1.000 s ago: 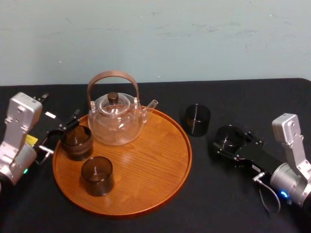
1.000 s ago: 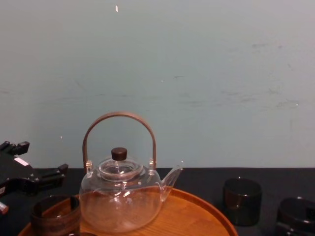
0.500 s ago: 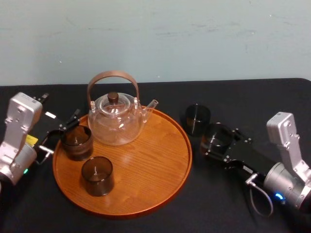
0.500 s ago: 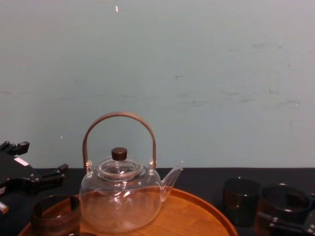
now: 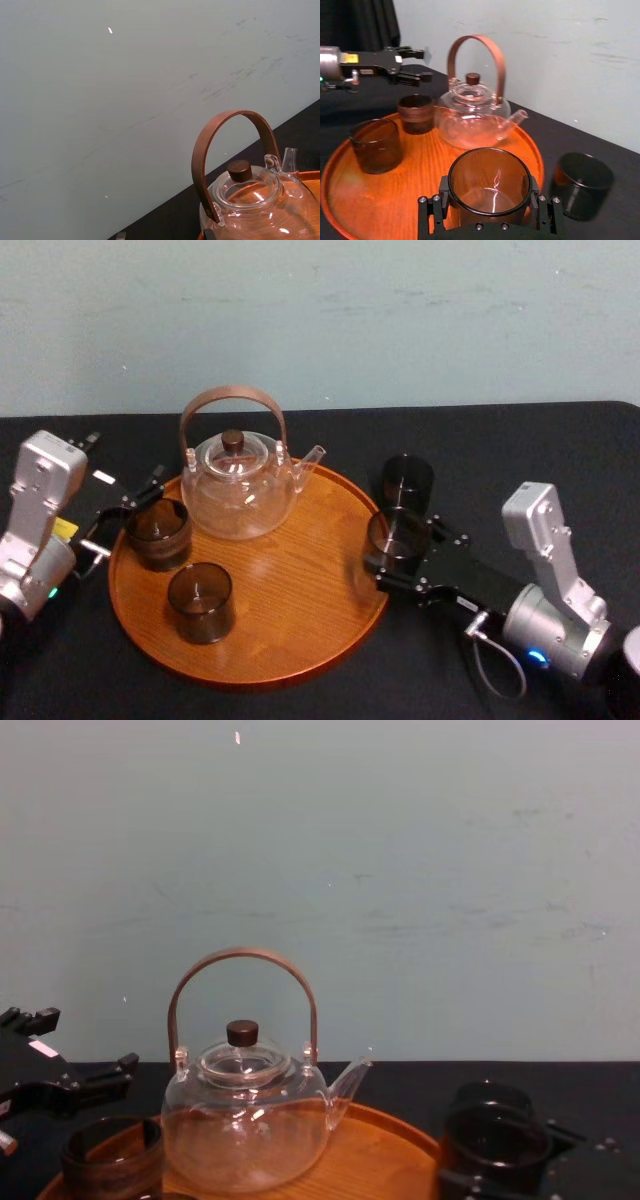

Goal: Pick up the glass from the table and place it on the tray.

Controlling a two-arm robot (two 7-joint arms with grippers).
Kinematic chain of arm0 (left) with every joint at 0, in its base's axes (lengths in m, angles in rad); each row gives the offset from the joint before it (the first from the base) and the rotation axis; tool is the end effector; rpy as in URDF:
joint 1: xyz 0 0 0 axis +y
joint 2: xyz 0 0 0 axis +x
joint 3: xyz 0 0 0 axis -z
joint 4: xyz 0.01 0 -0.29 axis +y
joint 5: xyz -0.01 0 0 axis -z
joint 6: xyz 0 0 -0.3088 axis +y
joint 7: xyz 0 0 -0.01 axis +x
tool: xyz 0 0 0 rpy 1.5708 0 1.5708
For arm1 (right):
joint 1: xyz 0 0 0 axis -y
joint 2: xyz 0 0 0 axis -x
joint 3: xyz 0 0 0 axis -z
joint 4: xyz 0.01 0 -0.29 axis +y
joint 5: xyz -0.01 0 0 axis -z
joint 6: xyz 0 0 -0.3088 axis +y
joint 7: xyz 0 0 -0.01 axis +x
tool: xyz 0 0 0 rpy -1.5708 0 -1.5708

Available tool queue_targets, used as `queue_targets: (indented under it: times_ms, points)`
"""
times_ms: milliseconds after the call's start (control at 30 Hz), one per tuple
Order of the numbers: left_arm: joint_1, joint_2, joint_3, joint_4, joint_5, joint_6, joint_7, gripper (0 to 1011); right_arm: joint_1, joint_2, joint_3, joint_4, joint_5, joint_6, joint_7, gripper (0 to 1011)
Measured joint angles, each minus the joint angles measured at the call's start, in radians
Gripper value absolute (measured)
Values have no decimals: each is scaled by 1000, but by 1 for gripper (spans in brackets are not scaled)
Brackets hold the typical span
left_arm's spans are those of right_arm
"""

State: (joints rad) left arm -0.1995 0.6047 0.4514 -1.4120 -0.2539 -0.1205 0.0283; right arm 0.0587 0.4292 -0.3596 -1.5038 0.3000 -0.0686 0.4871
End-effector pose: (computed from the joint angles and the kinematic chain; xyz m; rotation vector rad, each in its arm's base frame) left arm 0.3581 0.0827 -0.3023 0.3045 -0.2850 1.2480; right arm 0.3259 -0.0288 -0.3209 -0.1546 -0.0165 -0.7689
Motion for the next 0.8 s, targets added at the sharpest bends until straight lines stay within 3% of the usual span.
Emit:
queue_targets:
  times_ms: [800]
  points:
    - [0,0,0,0,0,0,0,1001,100,-63,-130,93,-17,1,44,907]
